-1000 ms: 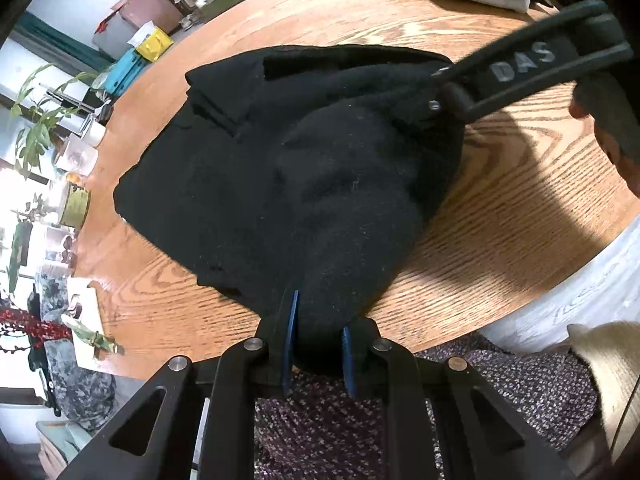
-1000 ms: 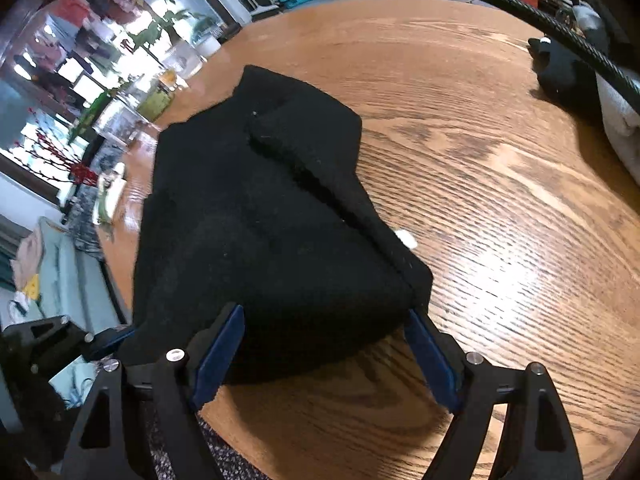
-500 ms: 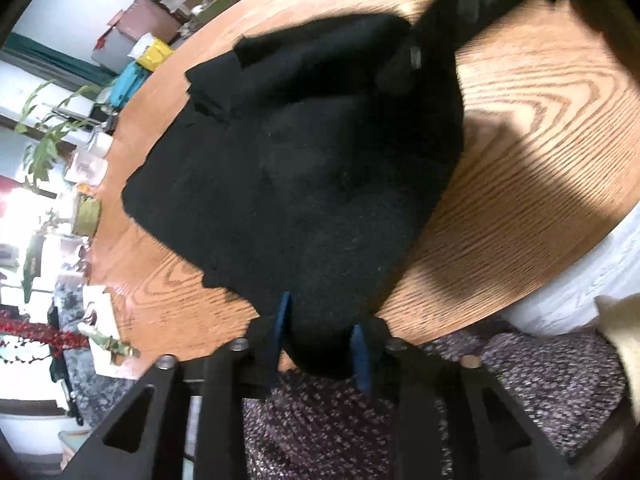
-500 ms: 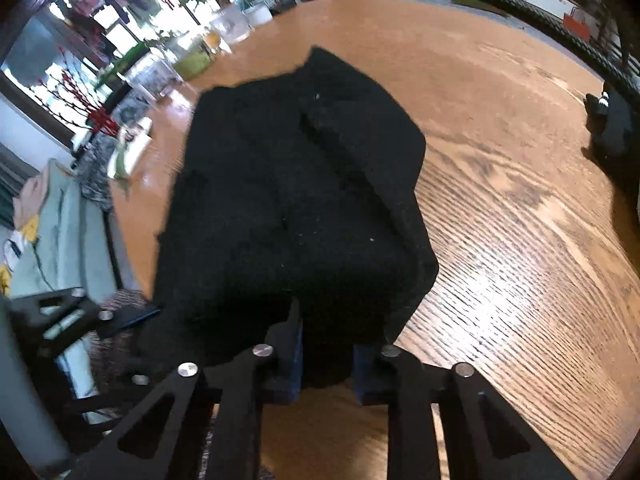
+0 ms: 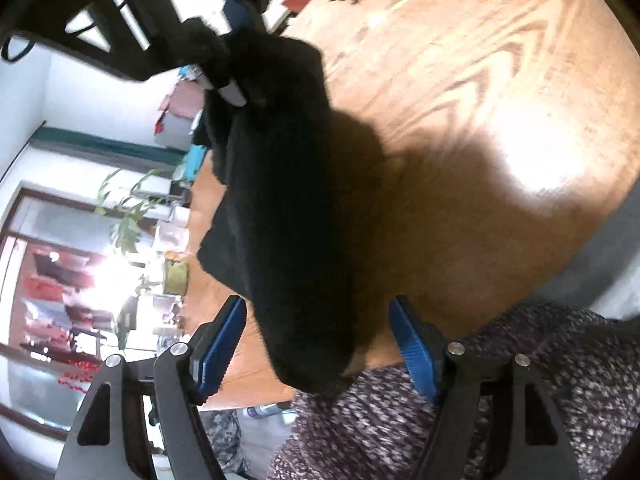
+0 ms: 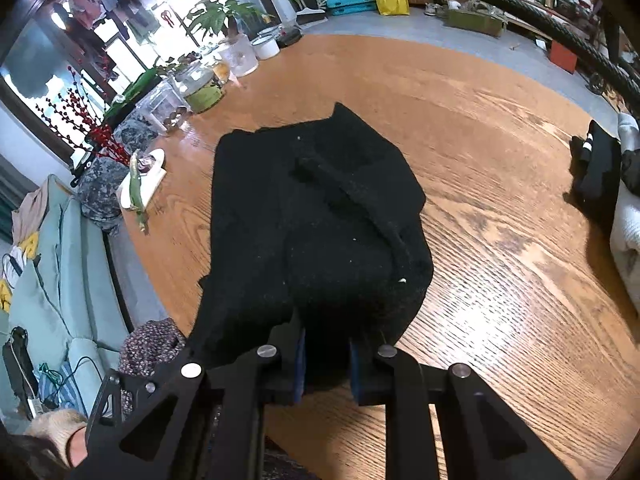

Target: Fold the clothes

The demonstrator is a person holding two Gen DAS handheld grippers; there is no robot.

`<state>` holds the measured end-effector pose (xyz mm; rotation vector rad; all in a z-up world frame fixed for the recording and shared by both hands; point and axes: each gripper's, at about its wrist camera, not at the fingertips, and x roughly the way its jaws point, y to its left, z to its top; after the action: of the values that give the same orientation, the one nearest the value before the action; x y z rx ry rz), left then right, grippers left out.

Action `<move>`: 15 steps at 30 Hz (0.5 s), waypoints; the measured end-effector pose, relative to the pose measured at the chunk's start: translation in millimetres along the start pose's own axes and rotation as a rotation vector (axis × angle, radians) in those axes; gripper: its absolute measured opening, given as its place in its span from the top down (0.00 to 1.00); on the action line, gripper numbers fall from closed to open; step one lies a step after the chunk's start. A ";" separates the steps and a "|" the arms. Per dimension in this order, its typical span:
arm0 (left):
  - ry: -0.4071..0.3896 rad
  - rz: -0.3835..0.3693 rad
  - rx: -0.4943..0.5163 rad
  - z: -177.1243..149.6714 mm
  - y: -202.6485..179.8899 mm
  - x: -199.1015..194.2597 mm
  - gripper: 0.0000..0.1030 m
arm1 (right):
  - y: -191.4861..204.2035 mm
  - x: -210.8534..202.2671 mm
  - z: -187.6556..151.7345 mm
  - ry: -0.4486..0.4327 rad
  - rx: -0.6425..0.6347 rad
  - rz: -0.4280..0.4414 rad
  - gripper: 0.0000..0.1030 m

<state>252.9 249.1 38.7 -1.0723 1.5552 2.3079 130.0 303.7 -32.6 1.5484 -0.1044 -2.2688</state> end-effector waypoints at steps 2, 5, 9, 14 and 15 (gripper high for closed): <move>0.011 0.003 -0.018 -0.5 4.4 7.3 0.26 | -0.6 0.2 0.9 -0.002 0.001 0.008 0.82; 0.046 -0.020 -0.034 1.8 8.6 31.2 0.26 | -3.9 1.5 2.2 -0.004 0.007 0.022 0.82; 0.096 -0.109 -0.114 7.0 22.8 52.5 0.56 | -14.2 2.1 -2.9 -0.011 0.019 0.028 0.82; 0.154 -0.393 -0.183 15.2 35.9 40.6 0.81 | -44.1 4.0 -32.6 0.038 0.104 0.028 0.85; 0.141 -0.452 -0.165 17.9 34.1 29.2 0.81 | -50.8 -0.7 -40.9 0.044 0.128 0.018 0.85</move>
<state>206.2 242.0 49.2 -1.4767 1.0323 2.1063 153.5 357.1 -61.8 1.6533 -0.2552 -2.2524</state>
